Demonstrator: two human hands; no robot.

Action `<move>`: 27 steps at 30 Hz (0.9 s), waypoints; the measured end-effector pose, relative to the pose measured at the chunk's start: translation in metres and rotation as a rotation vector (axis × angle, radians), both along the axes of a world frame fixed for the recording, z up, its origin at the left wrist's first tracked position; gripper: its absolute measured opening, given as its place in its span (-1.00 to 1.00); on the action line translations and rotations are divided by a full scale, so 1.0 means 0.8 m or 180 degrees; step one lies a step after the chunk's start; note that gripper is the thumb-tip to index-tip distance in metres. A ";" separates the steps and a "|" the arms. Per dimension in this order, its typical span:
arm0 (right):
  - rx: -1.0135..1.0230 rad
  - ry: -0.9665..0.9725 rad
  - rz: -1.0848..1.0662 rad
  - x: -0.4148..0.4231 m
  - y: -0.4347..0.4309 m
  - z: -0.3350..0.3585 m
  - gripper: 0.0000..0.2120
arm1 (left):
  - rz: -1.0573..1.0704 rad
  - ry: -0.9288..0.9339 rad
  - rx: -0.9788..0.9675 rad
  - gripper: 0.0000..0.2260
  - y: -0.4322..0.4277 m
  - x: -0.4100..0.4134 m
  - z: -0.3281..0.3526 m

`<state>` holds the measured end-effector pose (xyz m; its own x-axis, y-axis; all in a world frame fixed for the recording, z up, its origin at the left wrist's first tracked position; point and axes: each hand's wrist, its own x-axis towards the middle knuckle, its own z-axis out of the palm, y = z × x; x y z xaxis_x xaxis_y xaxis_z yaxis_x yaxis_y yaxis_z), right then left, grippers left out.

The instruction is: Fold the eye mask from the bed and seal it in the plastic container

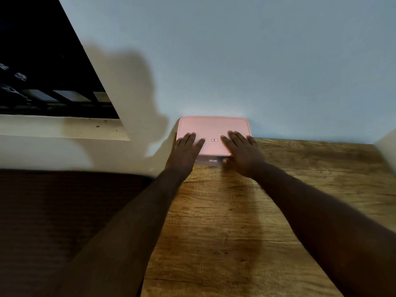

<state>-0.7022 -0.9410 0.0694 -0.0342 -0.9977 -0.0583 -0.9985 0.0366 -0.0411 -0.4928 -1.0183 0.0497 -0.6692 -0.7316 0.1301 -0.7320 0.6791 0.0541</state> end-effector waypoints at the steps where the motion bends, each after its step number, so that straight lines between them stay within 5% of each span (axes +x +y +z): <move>1: -0.0011 0.0001 0.0005 0.000 0.000 0.000 -0.28 | -0.0004 -0.0005 0.0008 -0.30 0.000 0.000 0.000; 16: 0.0109 0.0003 0.0048 -0.001 0.000 0.006 -0.24 | -0.0021 -0.0273 0.0004 -0.28 -0.002 0.000 0.007; 27: -0.0343 -0.0055 -0.0354 0.009 0.089 0.053 -0.22 | -0.0662 -0.0211 -0.0827 -0.28 0.075 0.013 0.093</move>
